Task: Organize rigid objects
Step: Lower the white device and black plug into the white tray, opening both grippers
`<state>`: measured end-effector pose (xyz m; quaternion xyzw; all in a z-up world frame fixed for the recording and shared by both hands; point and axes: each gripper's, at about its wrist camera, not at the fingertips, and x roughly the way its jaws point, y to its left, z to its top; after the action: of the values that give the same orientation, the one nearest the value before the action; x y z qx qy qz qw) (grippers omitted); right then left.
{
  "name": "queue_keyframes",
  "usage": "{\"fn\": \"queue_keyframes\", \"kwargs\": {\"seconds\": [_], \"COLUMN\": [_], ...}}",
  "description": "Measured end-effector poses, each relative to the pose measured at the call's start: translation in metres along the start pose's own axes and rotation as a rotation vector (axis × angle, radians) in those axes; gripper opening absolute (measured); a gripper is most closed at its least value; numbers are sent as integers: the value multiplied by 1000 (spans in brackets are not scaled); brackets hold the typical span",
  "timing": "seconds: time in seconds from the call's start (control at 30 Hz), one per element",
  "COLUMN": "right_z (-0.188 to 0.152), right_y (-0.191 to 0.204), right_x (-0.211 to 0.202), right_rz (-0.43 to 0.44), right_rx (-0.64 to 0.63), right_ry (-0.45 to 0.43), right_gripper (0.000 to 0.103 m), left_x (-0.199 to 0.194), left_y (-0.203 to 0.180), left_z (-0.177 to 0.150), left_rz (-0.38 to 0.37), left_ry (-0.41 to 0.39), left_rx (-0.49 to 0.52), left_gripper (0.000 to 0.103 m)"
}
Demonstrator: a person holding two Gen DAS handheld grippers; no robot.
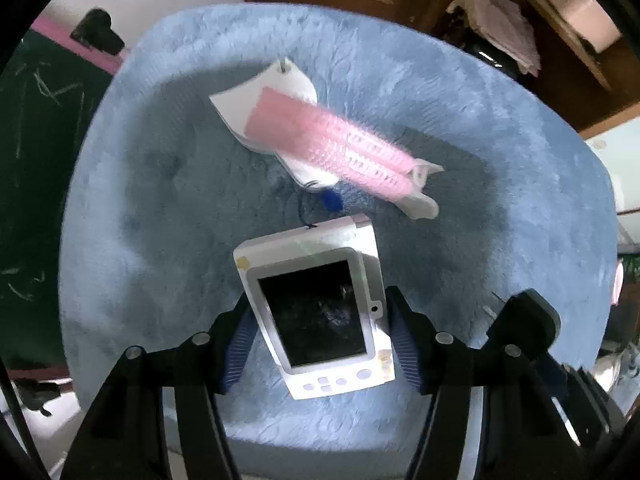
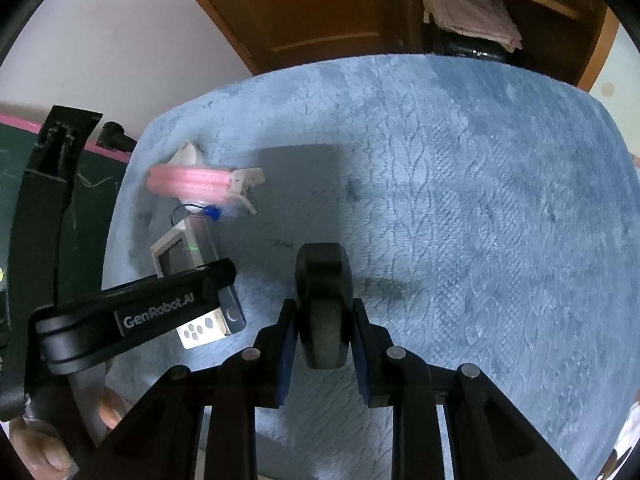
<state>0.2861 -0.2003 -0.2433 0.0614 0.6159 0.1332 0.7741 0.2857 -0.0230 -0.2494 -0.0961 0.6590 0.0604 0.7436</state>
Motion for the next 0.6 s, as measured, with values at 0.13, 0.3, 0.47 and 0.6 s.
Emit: {"fn": "queue_keyframes", "kwargs": {"seconds": [0.13, 0.3, 0.47, 0.6], "right_z": [-3, -14, -37, -73], "right_y": [8, 21, 40, 58], "right_x": [-14, -48, -92, -131], "right_rz": [3, 13, 25, 40], "right_rx": [-5, -19, -55, -87], "right_ry": [-22, -74, -144, -193], "right_gripper": [25, 25, 25, 25], "left_x": [-33, -87, -137, -163], "left_y": [4, 17, 18, 22], "left_z": [-11, -32, -52, -87], "left_rz": [-22, -62, -93, -107], "left_ry": [-39, -97, -158, -183], "left_rx": [41, 89, 179, 281], "left_gripper": [65, 65, 65, 65]}}
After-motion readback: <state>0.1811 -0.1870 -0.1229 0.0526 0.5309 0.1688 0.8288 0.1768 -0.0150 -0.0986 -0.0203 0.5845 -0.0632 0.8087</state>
